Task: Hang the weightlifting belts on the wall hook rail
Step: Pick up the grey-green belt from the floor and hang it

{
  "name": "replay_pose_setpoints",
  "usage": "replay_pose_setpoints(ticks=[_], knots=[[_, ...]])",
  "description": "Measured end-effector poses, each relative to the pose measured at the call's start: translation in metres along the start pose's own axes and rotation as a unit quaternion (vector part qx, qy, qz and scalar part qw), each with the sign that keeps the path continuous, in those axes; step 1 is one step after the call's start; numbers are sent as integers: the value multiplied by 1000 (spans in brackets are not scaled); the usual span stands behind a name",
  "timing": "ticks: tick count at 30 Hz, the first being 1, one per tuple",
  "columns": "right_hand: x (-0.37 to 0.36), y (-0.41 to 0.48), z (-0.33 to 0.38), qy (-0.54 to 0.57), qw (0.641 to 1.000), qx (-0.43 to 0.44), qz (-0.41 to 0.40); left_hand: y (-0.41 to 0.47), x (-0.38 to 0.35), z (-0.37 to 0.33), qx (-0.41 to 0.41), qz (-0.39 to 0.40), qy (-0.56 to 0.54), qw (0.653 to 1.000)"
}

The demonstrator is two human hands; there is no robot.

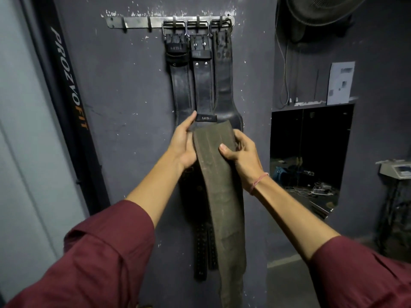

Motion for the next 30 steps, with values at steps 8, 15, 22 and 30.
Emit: replay_pose_setpoints(ticks=[8,15,22,30], knots=[[35,-25,-48,-35,995,-84,39,15,-11,10,-37,-176,63,982],[79,-109,-190,-119,937,-316,84,8,-12,26,-106,-184,44,976],[44,-59,-111,-81,974,-208,39,-3,-9,34,-153,-142,70,975],[-1,21,19,45,991,-126,-17,-26,-7,46,-181,-27,77,980]])
Point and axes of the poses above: each hand's wrist, its own y-axis towards the middle knuckle, its own x-axis out of the back of the hand, z = x × y, the point moved 1 cm from there along y, towards the middle knuckle, and after that the axes turned 11 degrees about -x, right-handed, at the moved point
